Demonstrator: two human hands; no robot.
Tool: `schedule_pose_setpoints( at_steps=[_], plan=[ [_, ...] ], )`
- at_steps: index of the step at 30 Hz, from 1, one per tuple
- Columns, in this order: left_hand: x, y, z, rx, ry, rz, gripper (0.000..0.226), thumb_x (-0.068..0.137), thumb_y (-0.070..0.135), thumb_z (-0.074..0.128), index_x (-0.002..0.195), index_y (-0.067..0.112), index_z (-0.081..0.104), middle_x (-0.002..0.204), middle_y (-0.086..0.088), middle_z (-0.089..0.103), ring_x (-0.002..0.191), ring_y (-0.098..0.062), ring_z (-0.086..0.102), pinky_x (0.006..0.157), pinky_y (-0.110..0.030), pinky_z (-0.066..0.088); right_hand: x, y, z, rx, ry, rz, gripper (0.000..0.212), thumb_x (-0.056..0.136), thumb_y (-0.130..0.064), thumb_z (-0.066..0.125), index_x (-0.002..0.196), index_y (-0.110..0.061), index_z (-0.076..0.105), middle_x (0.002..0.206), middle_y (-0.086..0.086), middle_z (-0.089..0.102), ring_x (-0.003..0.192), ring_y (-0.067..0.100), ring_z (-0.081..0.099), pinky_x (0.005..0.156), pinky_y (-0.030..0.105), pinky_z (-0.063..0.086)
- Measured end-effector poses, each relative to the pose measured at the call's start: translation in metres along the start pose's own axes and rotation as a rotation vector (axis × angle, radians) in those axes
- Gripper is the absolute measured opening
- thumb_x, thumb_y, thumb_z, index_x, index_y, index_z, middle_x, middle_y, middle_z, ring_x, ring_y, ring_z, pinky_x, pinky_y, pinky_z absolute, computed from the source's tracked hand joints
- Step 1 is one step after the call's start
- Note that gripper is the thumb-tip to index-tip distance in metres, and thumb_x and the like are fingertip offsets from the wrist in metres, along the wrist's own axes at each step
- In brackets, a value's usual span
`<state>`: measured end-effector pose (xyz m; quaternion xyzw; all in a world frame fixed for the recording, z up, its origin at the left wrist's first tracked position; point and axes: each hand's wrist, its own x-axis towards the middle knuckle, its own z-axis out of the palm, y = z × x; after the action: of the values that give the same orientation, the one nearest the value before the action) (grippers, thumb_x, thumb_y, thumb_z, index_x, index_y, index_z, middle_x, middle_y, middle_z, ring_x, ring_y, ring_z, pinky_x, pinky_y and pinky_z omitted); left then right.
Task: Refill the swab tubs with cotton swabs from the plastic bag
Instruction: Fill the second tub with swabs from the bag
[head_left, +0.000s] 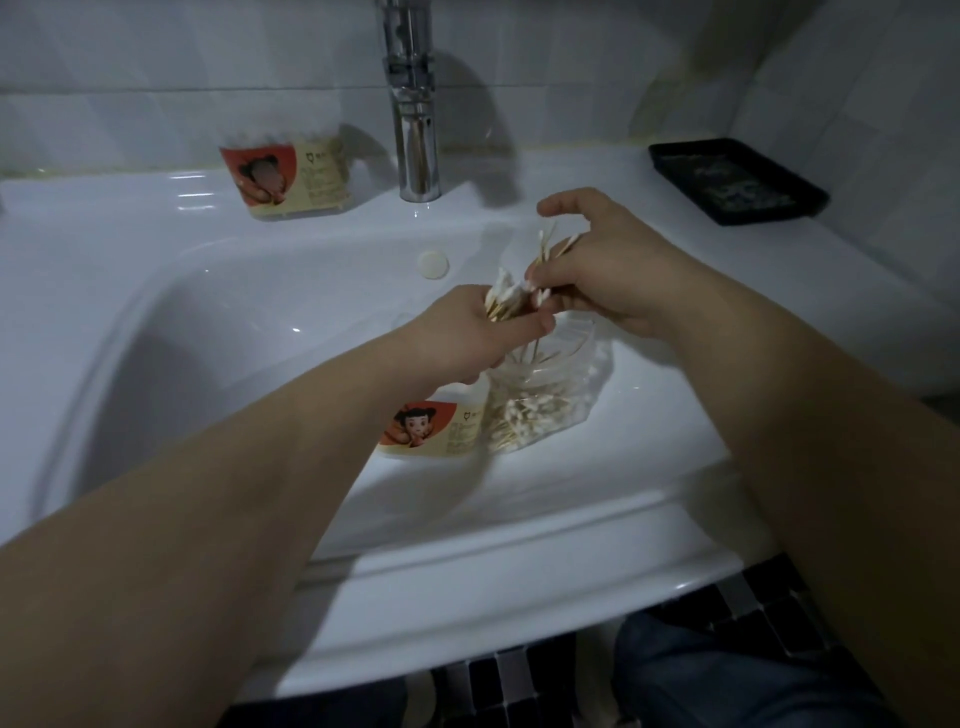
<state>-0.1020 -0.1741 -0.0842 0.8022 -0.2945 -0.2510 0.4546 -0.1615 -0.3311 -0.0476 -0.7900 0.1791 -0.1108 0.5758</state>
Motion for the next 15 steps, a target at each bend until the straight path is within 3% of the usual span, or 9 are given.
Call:
schedule_pose_setpoints(
  at_steps=[5, 10, 15],
  plan=[
    [0.0008, -0.0019, -0.0003, 0.030, 0.009, 0.010, 0.024, 0.097, 0.038, 0.064, 0.096, 0.016, 0.071, 0.067, 0.003, 0.057, 0.058, -0.007, 0.050, 0.046, -0.018, 0.040, -0.0043, -0.0050, 0.0011, 0.058, -0.039, 0.011, 0.051, 0.085, 0.015, 0.067, 0.128, -0.011, 0.060, 0.090, 0.026, 0.065, 0.063, 0.026, 0.069, 0.062, 0.029, 0.061],
    [0.0001, -0.0014, 0.0007, -0.015, -0.061, 0.047, 0.019, 0.100, 0.032, 0.062, 0.102, 0.015, 0.070, 0.099, -0.003, 0.077, 0.065, -0.010, 0.051, 0.052, -0.023, 0.040, -0.0028, -0.0040, 0.0004, 0.089, -0.017, 0.038, 0.047, 0.086, 0.014, 0.068, 0.125, -0.011, 0.062, 0.105, 0.032, 0.069, 0.072, 0.031, 0.070, 0.070, 0.032, 0.064],
    [0.0007, 0.0001, 0.0009, -0.004, -0.050, 0.036, 0.018, 0.100, 0.029, 0.061, 0.088, 0.017, 0.069, 0.070, 0.012, 0.067, 0.060, -0.007, 0.048, 0.050, -0.022, 0.038, -0.0005, -0.0031, -0.0003, 0.092, -0.021, 0.048, 0.045, 0.086, 0.014, 0.067, 0.123, -0.011, 0.062, 0.101, 0.027, 0.068, 0.071, 0.028, 0.070, 0.067, 0.030, 0.063]
  ],
)
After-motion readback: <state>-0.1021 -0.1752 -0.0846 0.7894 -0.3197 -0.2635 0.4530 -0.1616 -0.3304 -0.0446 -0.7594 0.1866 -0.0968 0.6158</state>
